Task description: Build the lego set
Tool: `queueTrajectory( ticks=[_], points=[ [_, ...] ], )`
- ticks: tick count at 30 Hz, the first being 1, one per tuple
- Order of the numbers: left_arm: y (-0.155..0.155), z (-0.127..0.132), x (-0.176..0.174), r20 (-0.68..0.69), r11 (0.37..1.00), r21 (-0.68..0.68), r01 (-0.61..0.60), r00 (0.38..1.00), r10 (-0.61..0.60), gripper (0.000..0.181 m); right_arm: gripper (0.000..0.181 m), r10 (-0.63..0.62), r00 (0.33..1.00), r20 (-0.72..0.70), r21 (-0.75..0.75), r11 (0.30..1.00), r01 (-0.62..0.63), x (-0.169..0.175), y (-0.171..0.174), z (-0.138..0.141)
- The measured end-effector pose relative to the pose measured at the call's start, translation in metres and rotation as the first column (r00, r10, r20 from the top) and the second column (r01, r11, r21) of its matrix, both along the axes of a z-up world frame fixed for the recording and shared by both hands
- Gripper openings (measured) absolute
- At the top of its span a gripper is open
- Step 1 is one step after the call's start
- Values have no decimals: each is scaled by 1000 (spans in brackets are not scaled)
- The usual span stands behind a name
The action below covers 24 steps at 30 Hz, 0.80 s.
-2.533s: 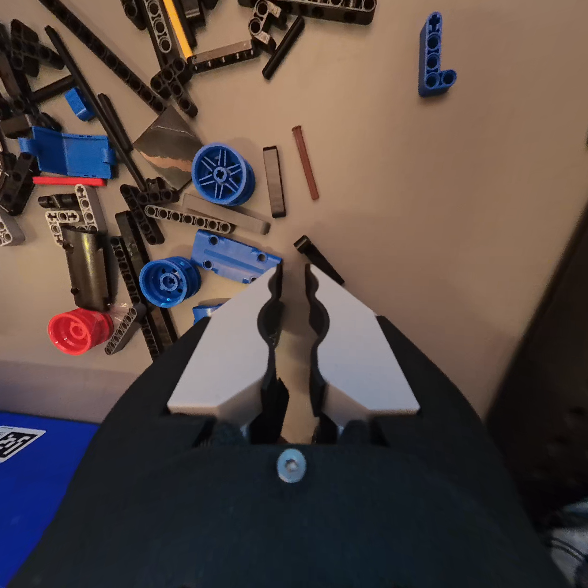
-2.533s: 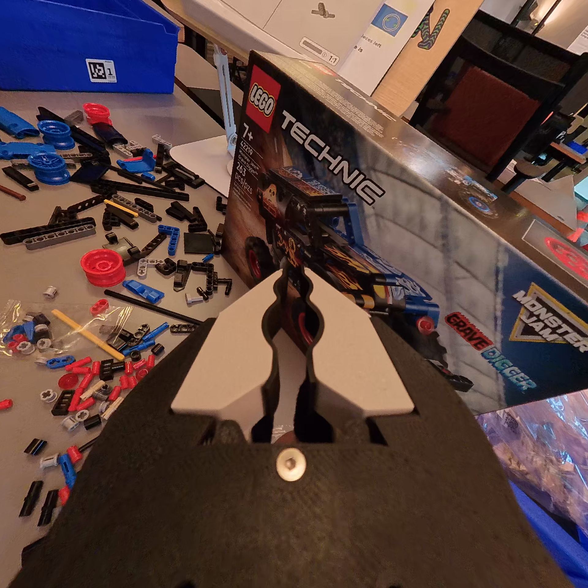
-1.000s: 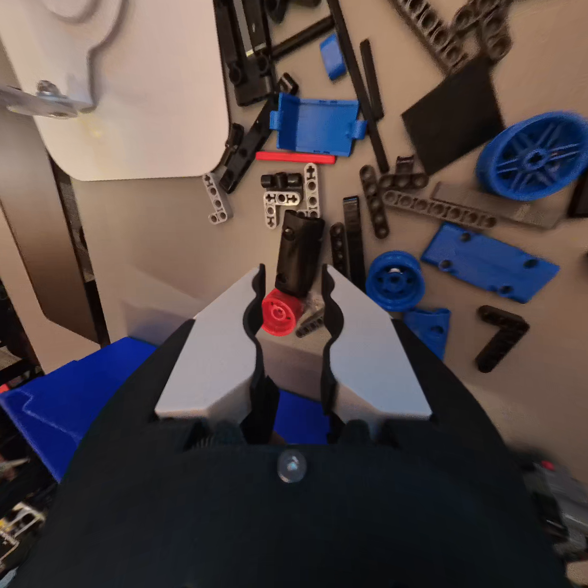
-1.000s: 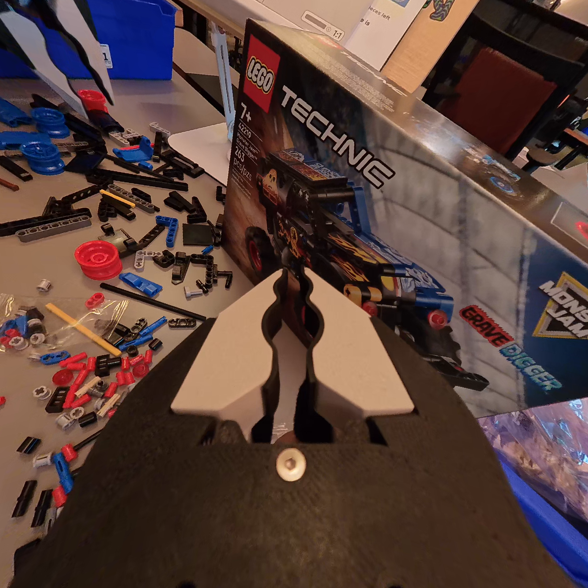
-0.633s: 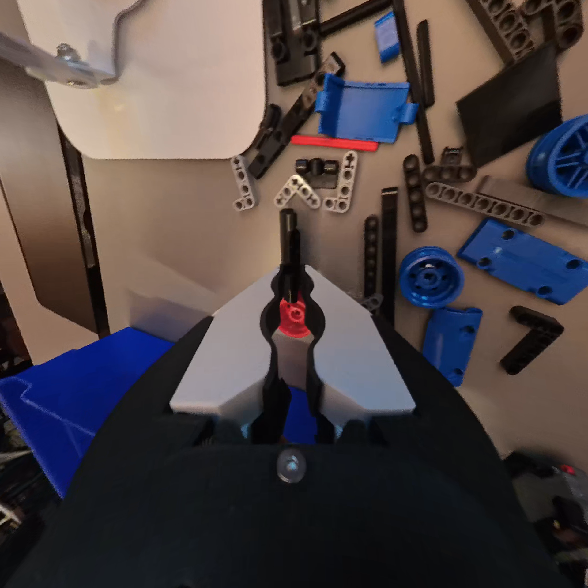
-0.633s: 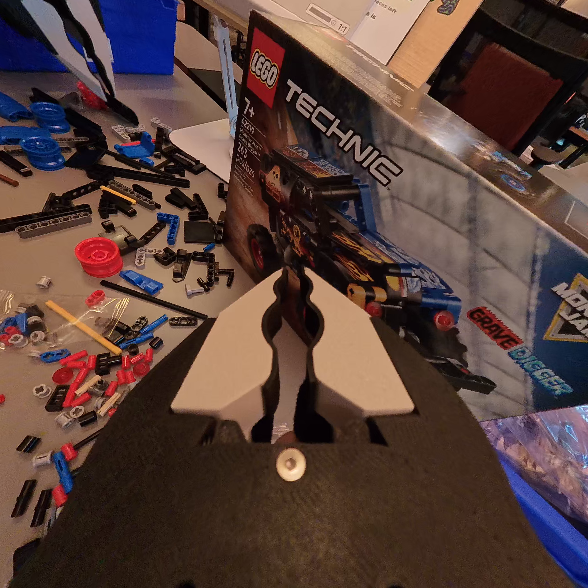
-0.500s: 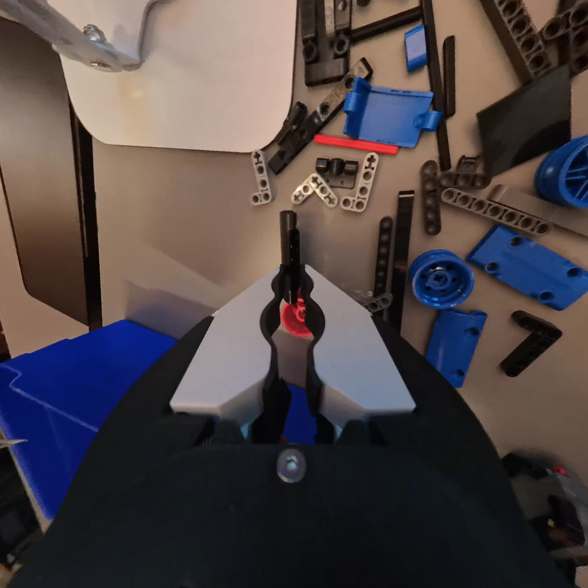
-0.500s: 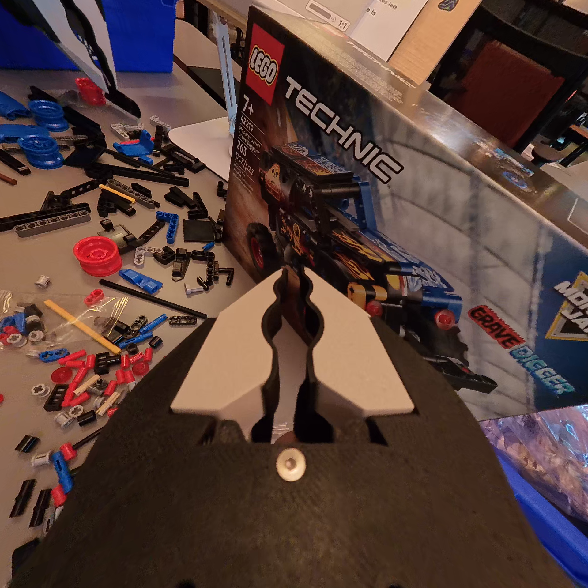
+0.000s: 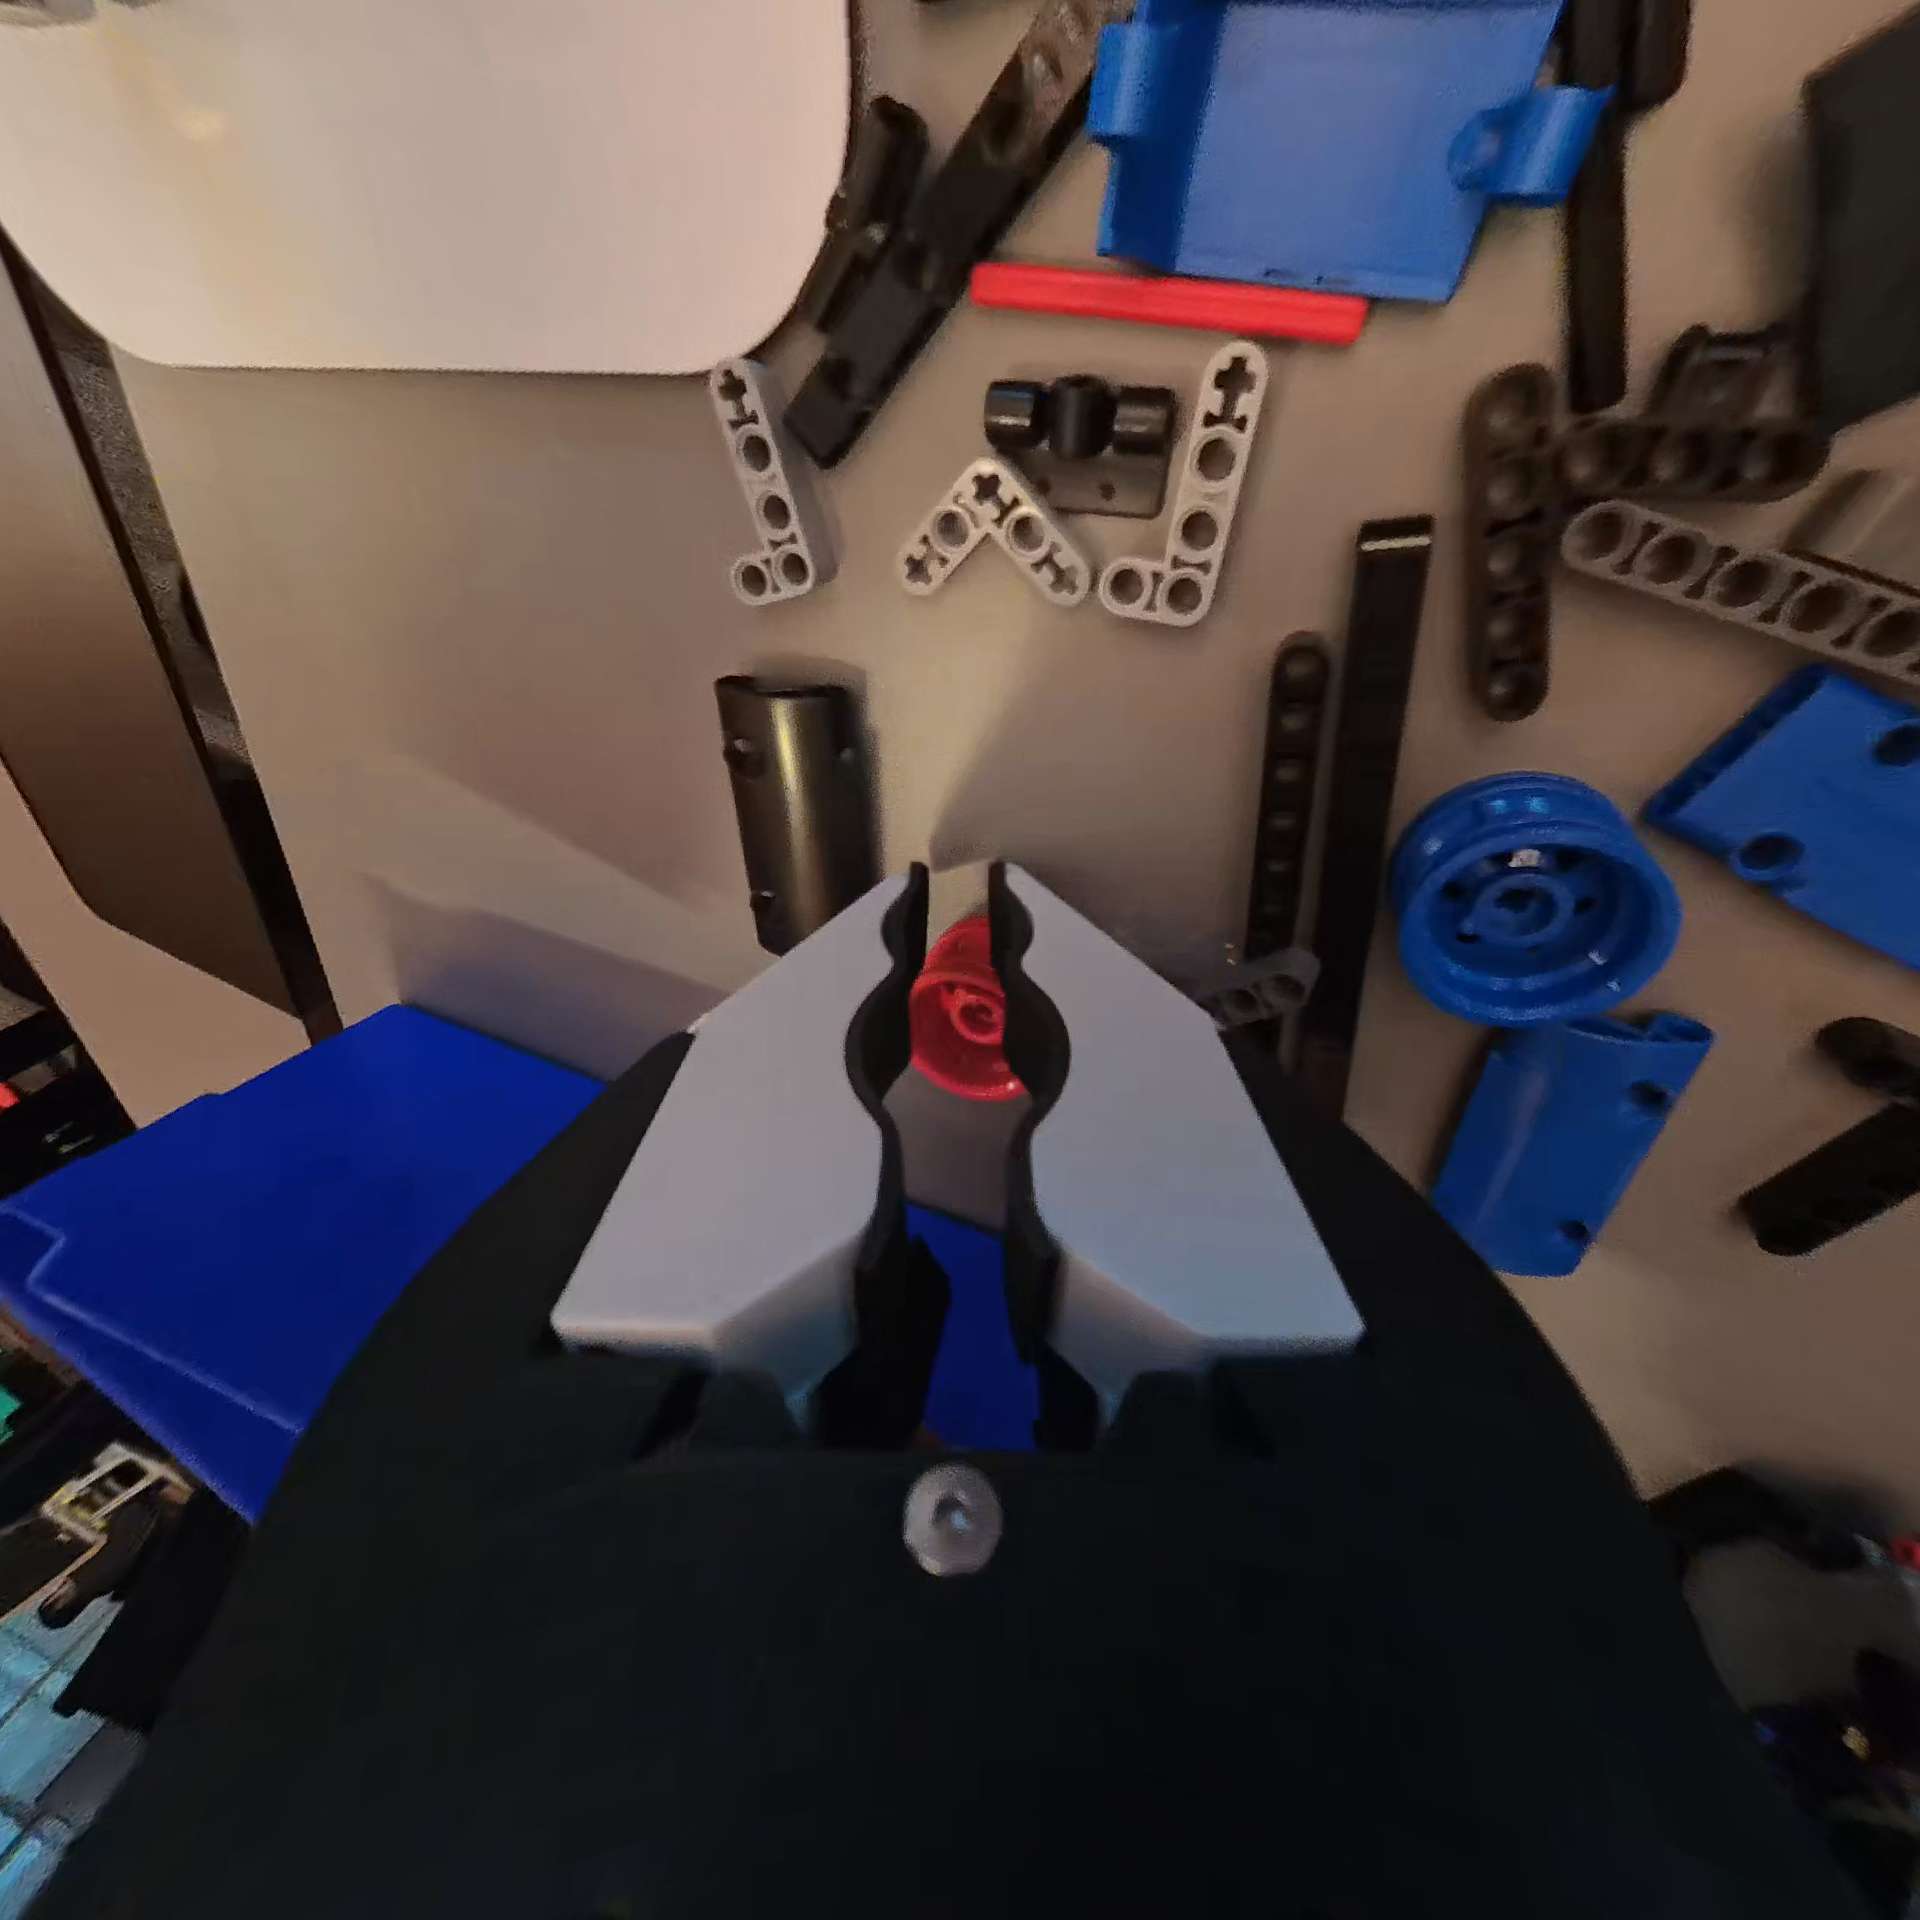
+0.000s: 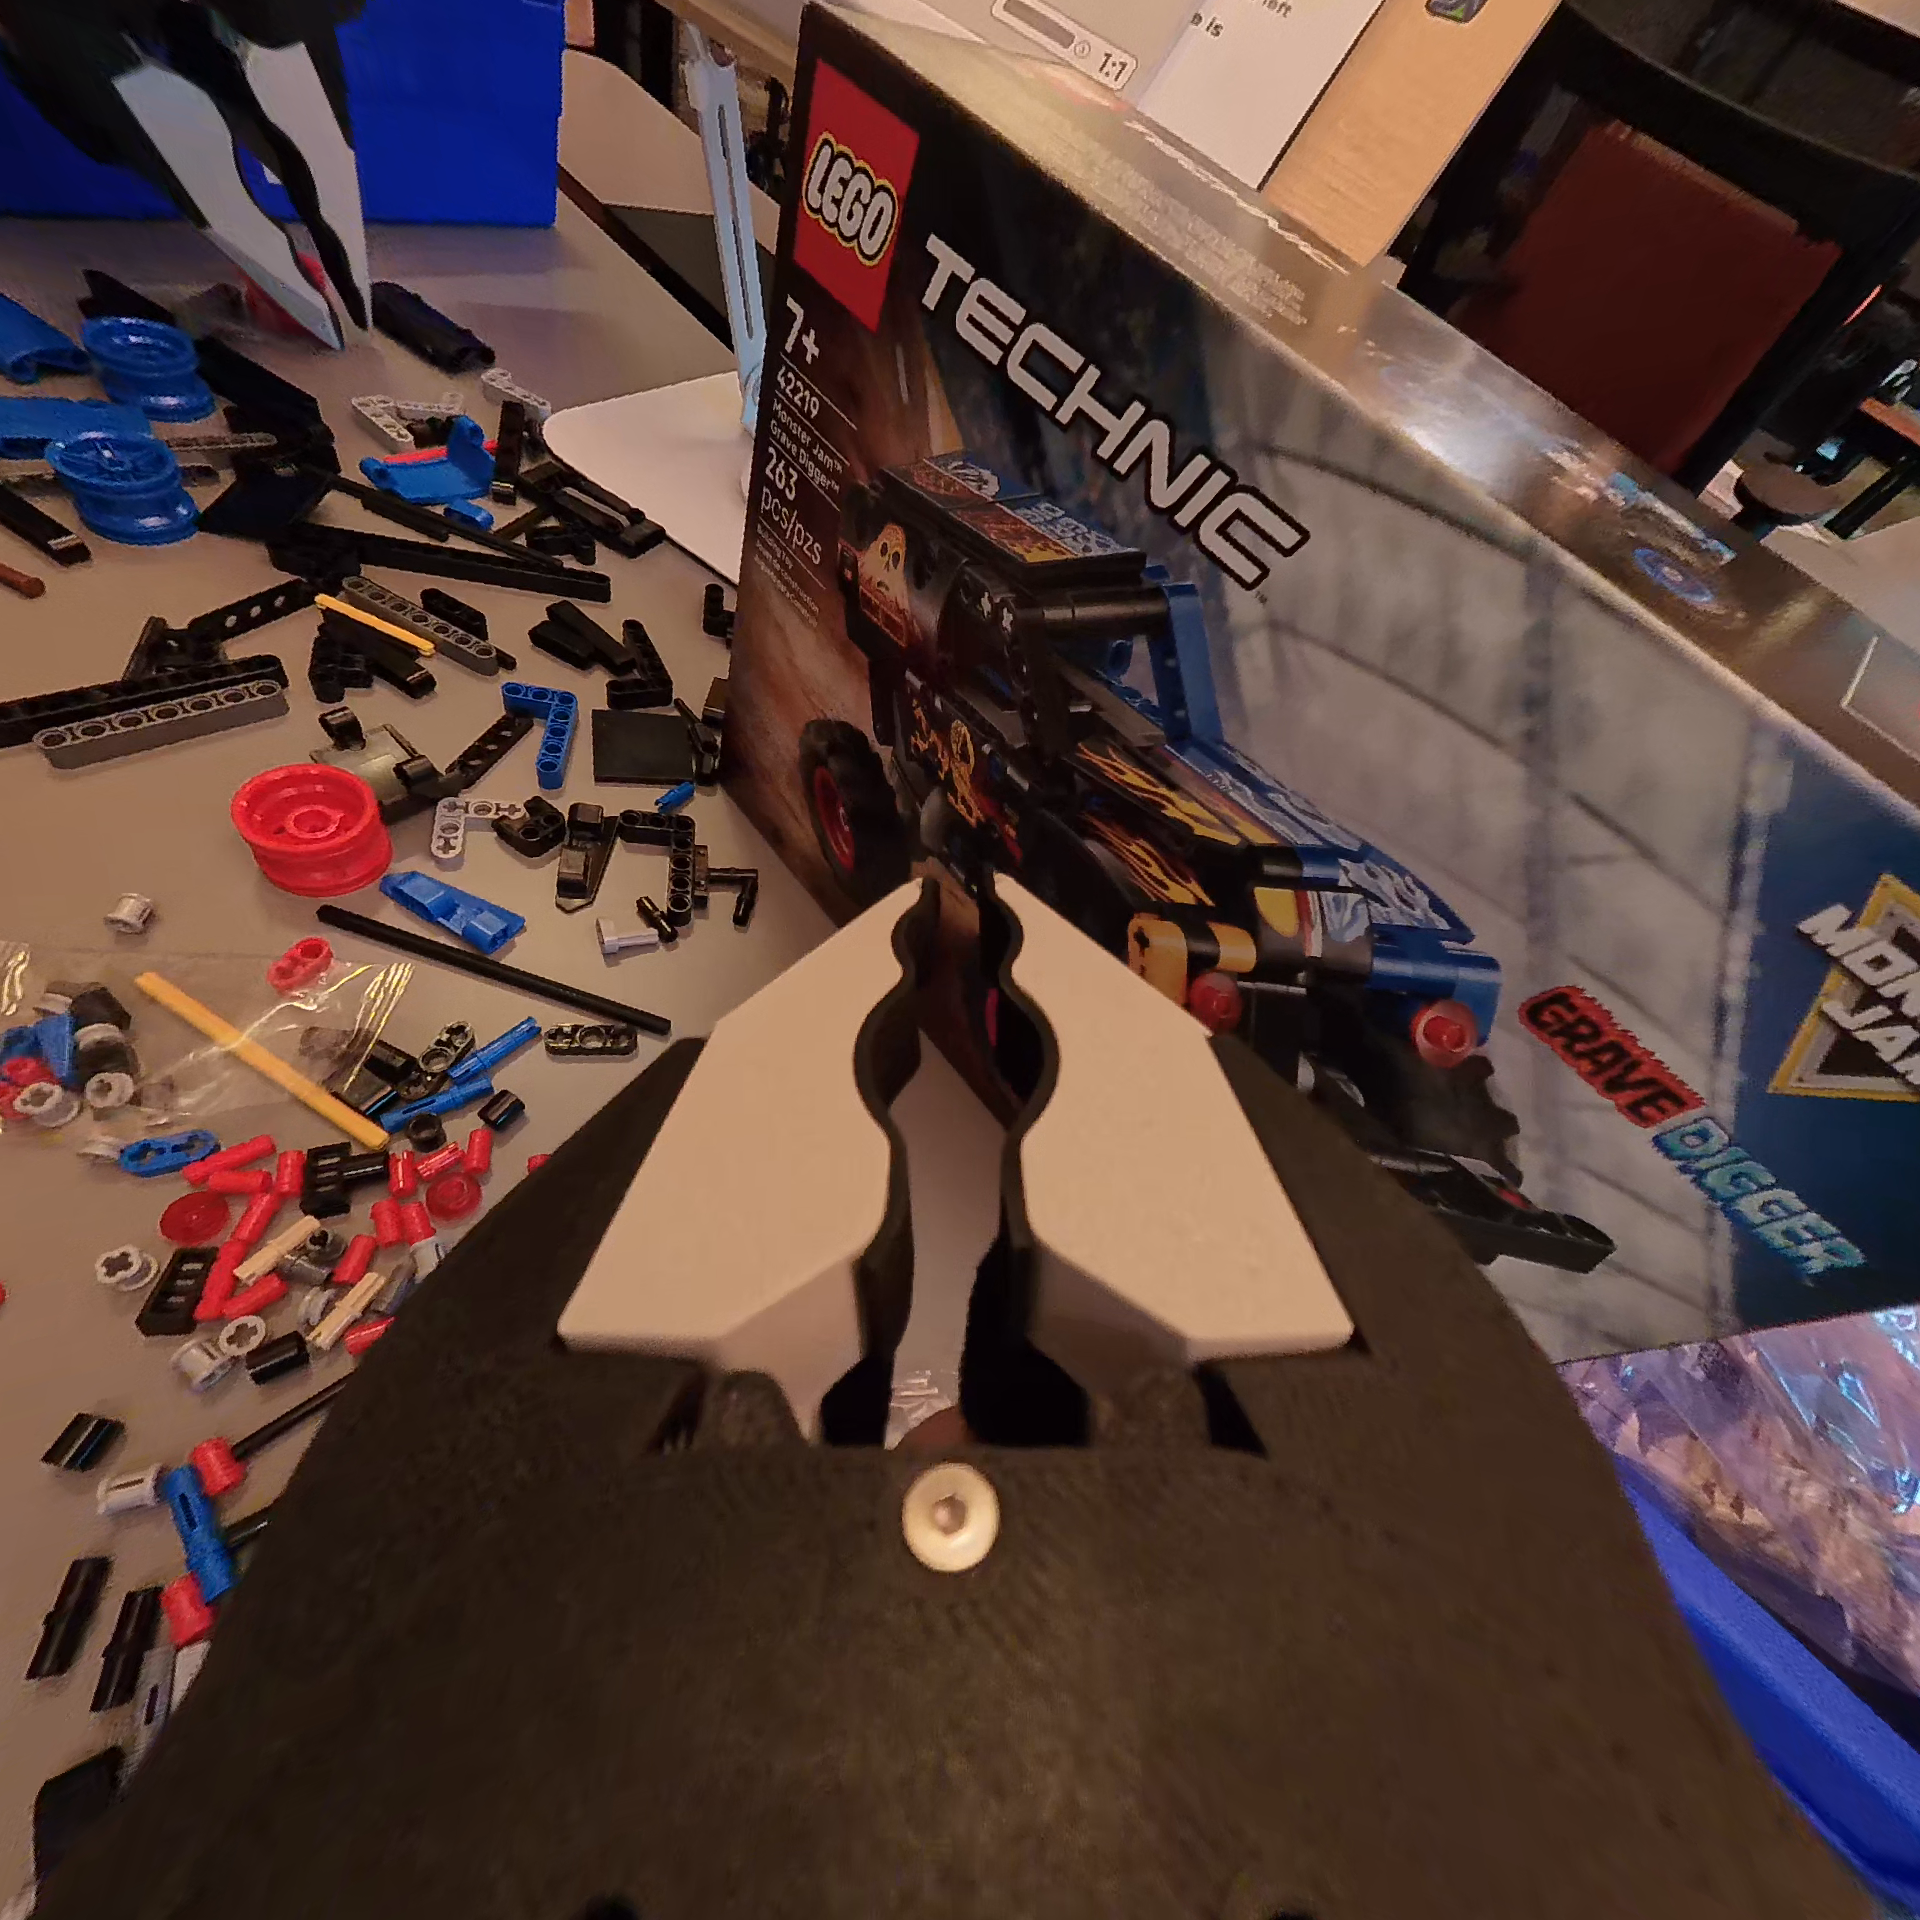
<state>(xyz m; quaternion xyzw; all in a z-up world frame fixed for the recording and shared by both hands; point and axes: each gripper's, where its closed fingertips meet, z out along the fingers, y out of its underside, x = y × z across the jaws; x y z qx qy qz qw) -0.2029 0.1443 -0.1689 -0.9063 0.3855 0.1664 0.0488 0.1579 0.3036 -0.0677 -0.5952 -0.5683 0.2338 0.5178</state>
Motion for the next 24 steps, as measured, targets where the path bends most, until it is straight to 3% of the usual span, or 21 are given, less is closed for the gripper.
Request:
queueTrajectory(
  ticks=[9, 15, 24],
  points=[
    [50, 25, 11, 65, 971, 237, 24, 997, -40, 21, 6, -1, 1000, 10, -5, 1000, 1, 0, 1, -4],
    [58, 1, 16, 79, 987, 151, 49, 995, -61, 14, 6, -2, 1000, 4, -1, 1000, 2, 0, 1, -1],
    [58, 11, 20, 90, 976, 211, 51, 993, -71, 7, 6, -2, 1000, 5, 0, 1000, 2, 1, 0, -1]
  ],
)
